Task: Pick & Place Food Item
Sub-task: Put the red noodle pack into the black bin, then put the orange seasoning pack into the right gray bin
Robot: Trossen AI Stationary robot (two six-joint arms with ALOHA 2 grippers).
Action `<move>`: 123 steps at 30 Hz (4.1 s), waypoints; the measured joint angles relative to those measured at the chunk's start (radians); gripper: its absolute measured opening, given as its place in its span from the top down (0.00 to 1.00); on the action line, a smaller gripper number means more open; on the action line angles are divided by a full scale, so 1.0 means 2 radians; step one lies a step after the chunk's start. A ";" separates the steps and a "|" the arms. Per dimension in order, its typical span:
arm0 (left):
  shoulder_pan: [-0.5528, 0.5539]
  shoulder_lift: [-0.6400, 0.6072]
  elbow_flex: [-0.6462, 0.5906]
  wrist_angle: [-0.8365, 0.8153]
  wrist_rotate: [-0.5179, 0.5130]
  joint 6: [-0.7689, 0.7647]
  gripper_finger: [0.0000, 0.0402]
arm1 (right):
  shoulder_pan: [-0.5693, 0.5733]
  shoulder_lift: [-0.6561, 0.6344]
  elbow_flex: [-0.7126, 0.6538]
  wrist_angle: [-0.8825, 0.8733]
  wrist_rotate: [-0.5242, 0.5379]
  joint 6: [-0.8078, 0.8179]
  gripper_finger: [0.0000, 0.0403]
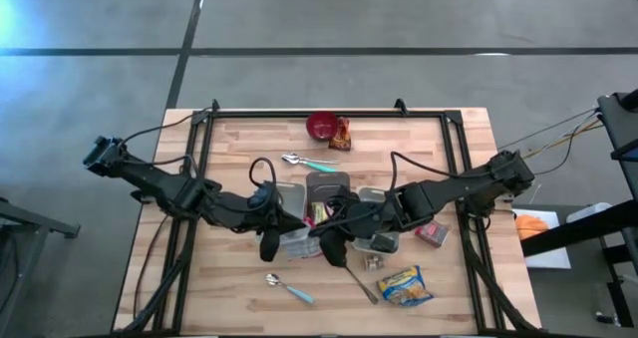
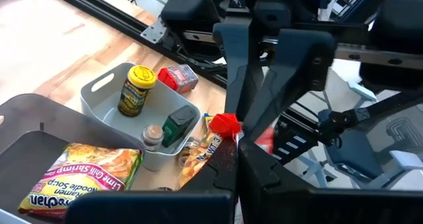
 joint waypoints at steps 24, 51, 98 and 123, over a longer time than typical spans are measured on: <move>0.011 -0.002 0.000 0.007 0.011 -0.028 0.44 | -0.006 0.001 -0.001 -0.001 0.000 -0.041 0.97; 0.024 -0.123 -0.001 -0.145 -0.008 -0.036 0.28 | -0.079 0.000 0.000 -0.104 -0.042 -0.185 0.97; 0.027 -0.160 -0.004 -0.273 -0.090 -0.065 0.28 | -0.134 0.135 -0.002 -0.193 -0.134 -0.396 0.97; 0.028 -0.160 -0.004 -0.289 -0.089 -0.065 0.28 | -0.134 0.122 0.152 -0.271 -0.193 -0.352 0.38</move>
